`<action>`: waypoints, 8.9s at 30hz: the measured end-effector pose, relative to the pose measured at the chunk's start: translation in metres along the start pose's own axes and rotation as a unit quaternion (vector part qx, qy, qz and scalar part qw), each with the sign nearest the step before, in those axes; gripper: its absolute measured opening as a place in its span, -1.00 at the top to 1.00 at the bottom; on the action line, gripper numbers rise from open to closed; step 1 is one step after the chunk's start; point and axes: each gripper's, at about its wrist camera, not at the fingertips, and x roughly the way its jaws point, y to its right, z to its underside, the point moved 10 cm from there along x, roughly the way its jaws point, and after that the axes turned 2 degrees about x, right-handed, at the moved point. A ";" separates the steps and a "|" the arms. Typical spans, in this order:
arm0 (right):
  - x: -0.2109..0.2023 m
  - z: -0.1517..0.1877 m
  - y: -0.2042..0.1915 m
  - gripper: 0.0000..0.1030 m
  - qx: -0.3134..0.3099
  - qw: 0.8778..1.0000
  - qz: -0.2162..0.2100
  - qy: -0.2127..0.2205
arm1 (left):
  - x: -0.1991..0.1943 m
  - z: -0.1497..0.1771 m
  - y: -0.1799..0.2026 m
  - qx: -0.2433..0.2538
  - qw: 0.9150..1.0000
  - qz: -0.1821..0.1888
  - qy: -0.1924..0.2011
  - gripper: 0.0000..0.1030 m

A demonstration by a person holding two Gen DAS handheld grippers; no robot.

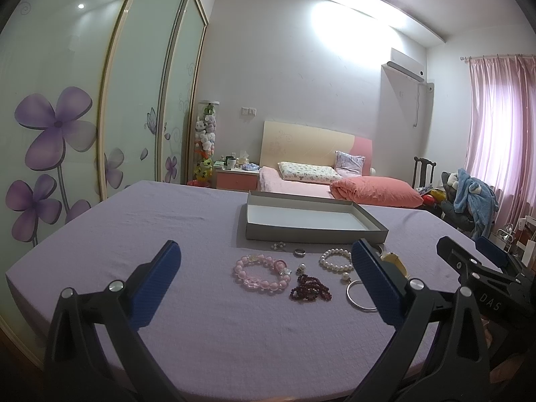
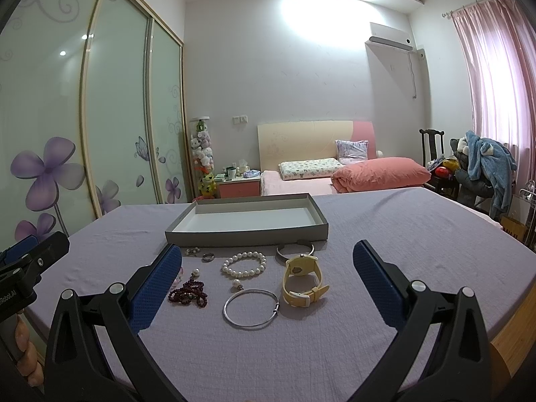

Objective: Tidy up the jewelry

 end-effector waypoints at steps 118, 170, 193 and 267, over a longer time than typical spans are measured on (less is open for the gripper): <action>0.138 0.060 0.042 0.24 0.041 0.967 0.029 -0.249 | 0.178 0.029 -0.019 0.041 0.976 0.023 -0.214 0.74; 0.333 -0.018 0.035 0.24 0.044 0.970 0.010 -0.240 | 0.343 -0.086 0.018 0.019 0.988 0.036 -0.148 0.74; 0.359 0.004 0.033 -0.07 0.061 0.953 0.017 -0.296 | 0.400 -0.062 0.030 0.001 0.980 0.081 -0.184 0.67; 0.115 0.103 -0.004 -0.41 -0.055 0.949 -0.025 -0.309 | 0.155 0.060 0.019 0.021 0.969 0.070 -0.237 -0.16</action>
